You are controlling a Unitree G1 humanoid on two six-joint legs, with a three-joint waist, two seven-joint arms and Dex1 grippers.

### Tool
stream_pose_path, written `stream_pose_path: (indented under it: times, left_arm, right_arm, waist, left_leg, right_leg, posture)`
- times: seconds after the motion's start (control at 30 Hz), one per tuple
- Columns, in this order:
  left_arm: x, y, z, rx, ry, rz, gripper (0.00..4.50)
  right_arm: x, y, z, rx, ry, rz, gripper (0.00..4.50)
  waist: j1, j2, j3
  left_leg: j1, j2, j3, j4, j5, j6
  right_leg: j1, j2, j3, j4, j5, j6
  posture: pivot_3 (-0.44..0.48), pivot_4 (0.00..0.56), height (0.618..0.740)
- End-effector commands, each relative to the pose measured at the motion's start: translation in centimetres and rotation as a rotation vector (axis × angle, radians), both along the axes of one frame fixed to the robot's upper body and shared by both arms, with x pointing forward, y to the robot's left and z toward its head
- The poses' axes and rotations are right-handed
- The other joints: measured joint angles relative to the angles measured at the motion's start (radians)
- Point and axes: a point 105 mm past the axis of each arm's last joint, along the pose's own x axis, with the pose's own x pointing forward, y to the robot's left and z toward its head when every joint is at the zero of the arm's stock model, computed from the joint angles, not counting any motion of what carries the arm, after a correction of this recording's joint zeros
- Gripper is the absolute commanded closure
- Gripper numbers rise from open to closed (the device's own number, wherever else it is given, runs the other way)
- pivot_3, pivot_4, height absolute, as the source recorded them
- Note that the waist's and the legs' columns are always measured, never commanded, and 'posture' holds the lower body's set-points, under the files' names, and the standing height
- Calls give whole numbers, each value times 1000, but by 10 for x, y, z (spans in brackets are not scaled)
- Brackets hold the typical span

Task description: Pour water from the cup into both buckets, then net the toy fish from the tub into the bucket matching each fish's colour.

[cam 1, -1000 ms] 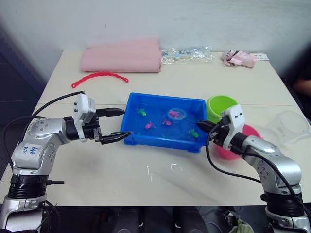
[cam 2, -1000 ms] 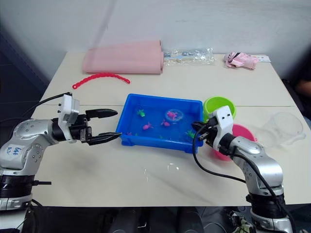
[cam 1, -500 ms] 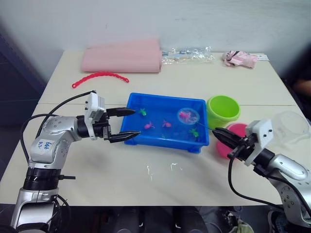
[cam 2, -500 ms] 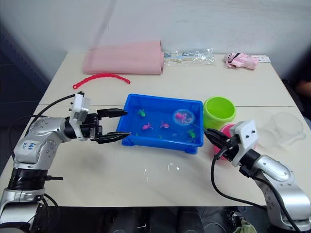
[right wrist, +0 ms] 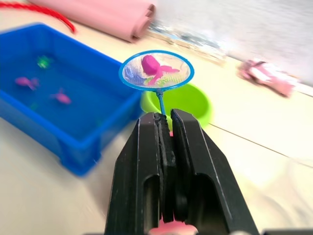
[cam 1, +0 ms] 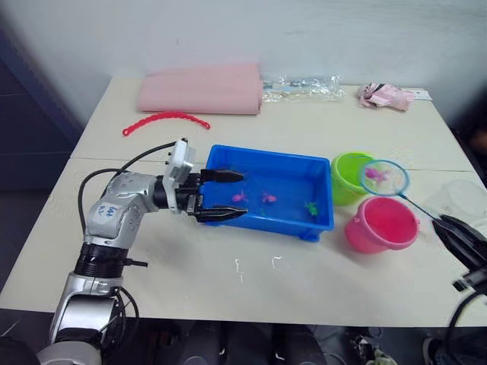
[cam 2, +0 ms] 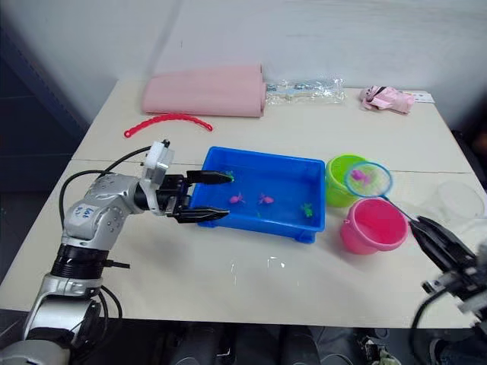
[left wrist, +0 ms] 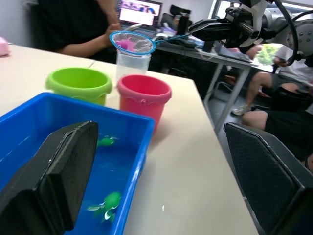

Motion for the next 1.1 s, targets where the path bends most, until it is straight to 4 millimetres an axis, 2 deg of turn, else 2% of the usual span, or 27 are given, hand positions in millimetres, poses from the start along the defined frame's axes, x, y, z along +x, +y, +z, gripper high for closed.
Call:
stream_pose_path:
  times: [0.03,0.27,0.5,0.67,0.9,1.03,1.1]
  left_arm:
    - [-2,-9,4,-9,-29,-52,40]
    - [-5,-19,5,-14,-45,-98,40]
    - [-10,-21,1,-17,-42,-100,40]
    - [-12,-20,-1,-27,-34,-77,40]
    - [-13,-22,-1,-36,-31,-68,40]
    - [-11,-23,0,-38,-35,-62,40]
    - [-10,-21,0,-40,-37,-53,40]
  right_arm:
    - [-15,-9,-1,-173,-5,-21,4500]
    - [-15,-32,-22,-431,34,-91,4500]
    - [-5,-41,-27,-711,-33,-91,4500]
    - [-2,-38,-26,-1097,-110,-8,4500]
    - [-1,-48,-28,-1274,-152,-8,4500]
    - [-2,-54,-28,-1307,-152,-15,4500]
    - [0,-51,-21,-1312,-204,-14,4500]
  waist:
    - [-3,1,0]
    - [-3,1,0]
    - [-3,1,-1]
    - [-4,1,-1]
    - [-3,1,-1]
    - [-4,1,-1]
    - [-5,1,-1]
  left_leg:
    - [0,0,0,0,0,0]
    - [4,0,2,0,0,0]
    - [5,0,3,0,0,0]
    - [6,0,3,0,0,-1]
    - [12,0,3,-1,-1,-2]
    - [13,1,2,-1,-1,-3]
    - [13,1,2,-1,-1,-3]
  right_leg:
    - [0,0,0,0,0,0]
    - [0,0,3,-1,0,0]
    - [1,-1,3,0,0,0]
    - [3,-1,4,-1,0,0]
    - [9,-1,3,-2,-1,-1]
    - [10,-1,3,-3,-1,-1]
    - [11,-2,3,-3,-1,-1]
  posture:
    - [0,150,740]
    - [0,150,740]
    - [0,150,740]
    - [0,150,740]
    - [0,150,740]
    - [0,150,740]
    - [0,150,740]
